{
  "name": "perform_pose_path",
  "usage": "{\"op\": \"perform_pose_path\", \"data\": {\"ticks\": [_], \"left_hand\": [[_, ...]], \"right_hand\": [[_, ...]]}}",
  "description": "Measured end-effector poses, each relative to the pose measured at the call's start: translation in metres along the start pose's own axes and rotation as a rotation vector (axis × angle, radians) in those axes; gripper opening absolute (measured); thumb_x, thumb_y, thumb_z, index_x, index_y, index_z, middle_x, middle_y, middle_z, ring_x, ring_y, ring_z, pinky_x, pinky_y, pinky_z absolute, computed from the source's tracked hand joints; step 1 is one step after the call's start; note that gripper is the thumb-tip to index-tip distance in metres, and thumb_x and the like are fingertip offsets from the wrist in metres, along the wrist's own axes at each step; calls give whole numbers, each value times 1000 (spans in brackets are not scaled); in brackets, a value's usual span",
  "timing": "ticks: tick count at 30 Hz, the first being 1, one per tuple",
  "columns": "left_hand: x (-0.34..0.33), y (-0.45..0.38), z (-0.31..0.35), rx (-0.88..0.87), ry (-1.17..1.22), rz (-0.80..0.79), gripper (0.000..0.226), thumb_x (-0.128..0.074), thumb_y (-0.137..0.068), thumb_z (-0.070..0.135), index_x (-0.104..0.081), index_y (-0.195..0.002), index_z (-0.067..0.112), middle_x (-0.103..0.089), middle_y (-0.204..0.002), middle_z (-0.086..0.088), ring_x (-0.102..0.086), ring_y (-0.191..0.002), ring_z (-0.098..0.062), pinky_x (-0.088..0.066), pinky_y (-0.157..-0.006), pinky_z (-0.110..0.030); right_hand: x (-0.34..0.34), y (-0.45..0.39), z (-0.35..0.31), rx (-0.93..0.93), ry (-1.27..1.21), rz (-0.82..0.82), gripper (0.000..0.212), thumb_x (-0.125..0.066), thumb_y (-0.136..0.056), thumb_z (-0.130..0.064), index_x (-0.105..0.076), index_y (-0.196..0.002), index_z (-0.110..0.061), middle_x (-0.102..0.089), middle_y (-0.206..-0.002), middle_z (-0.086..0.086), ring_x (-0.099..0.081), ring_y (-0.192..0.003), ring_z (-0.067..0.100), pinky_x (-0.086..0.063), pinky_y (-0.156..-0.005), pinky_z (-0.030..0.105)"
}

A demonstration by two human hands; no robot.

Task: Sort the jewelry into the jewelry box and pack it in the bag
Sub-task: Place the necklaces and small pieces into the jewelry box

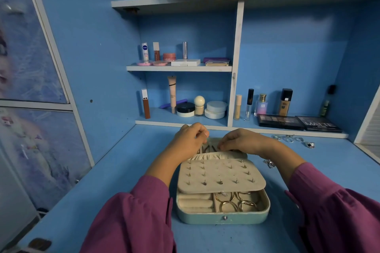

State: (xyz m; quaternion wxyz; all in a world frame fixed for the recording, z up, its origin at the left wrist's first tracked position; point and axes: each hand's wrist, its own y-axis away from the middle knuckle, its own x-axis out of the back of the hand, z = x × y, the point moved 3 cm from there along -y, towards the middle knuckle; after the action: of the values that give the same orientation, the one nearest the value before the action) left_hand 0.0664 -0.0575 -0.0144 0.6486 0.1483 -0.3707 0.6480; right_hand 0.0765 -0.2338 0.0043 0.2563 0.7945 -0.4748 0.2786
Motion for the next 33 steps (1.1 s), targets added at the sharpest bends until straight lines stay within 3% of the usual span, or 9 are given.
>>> {"op": "perform_pose_path", "data": {"ticks": [2, 5, 8, 13, 15, 19, 27, 30, 33], "left_hand": [[-3, 0, -2, 14, -74, -44, 15, -42, -98, 37, -53, -90, 33, -64, -92, 6, -52, -95, -8, -45, -79, -30], [-6, 0, 2, 13, -65, -74, 16, -43, -98, 39, -54, -90, 30, -64, -89, 4, -53, -77, -8, -43, -69, -29], [-7, 1, 6, 26, -19, -109, 20, -45, -98, 37, -57, -94, 21, -65, -85, 3, -55, -74, -11, -46, -74, -32], [-7, 5, 12, 22, 41, -143, 23, -45, -99, 34, -59, -94, 16, -64, -84, -1, -51, -67, -10, -43, -67, -29], [-7, 4, 11, 24, 53, -120, 20, -45, -99, 33, -57, -95, 18, -63, -84, -1, -54, -69, -12, -45, -67, -30], [-8, 3, 7, 30, 20, -108, 17, -47, -98, 34, -57, -96, 20, -63, -91, -2, -60, -89, -19, -49, -85, -38], [-9, 7, 12, 47, 82, -156, 19, -49, -98, 31, -60, -91, 17, -66, -83, -2, -63, -90, -25, -49, -89, -43], [-9, 8, 12, 63, 126, -142, 16, -50, -97, 30, -59, -90, 19, -65, -78, 1, -61, -78, -20, -50, -78, -37], [-7, 8, 11, 80, 174, -108, 14, -52, -96, 29, -60, -91, 19, -65, -77, 2, -54, -68, -15, -44, -65, -30]], "right_hand": [[-1, 0, -1, -9, 41, -12, 18, -62, -88, -29, -73, -100, -20, -69, -108, 2, -61, -100, 16, -48, -89, 29], [-4, 1, -2, -24, 89, -30, 26, -59, -90, -34, -71, -104, -16, -67, -111, 7, -61, -104, 20, -47, -91, 33], [-8, 2, -4, -41, 96, -34, 32, -58, -90, -33, -69, -106, -8, -65, -113, 15, -62, -103, 25, -46, -96, 40], [-8, 0, -4, -51, 62, -27, 33, -55, -91, -33, -69, -107, -8, -65, -113, 12, -61, -101, 20, -48, -88, 32], [-8, -1, -3, -39, 48, -15, 29, -55, -91, -33, -68, -105, -11, -63, -114, 10, -58, -96, 17, -45, -80, 29], [-8, -1, -3, -25, 33, -13, 25, -56, -90, -33, -68, -101, -14, -65, -109, 8, -59, -100, 20, -47, -85, 33], [-7, -1, -3, -24, 82, -37, 30, -58, -90, -31, -70, -105, -8, -65, -111, 13, -56, -84, 13, -44, -70, 23], [-1, 2, -3, 14, 88, -2, 22, -65, -85, -29, -74, -95, -12, -69, -104, 13, -60, -85, 16, -47, -76, 28], [18, 7, -2, 58, 6, 92, 13, -67, -86, -22, -76, -91, -15, -73, -95, 4, -64, -86, 15, -47, -74, 19]]}}
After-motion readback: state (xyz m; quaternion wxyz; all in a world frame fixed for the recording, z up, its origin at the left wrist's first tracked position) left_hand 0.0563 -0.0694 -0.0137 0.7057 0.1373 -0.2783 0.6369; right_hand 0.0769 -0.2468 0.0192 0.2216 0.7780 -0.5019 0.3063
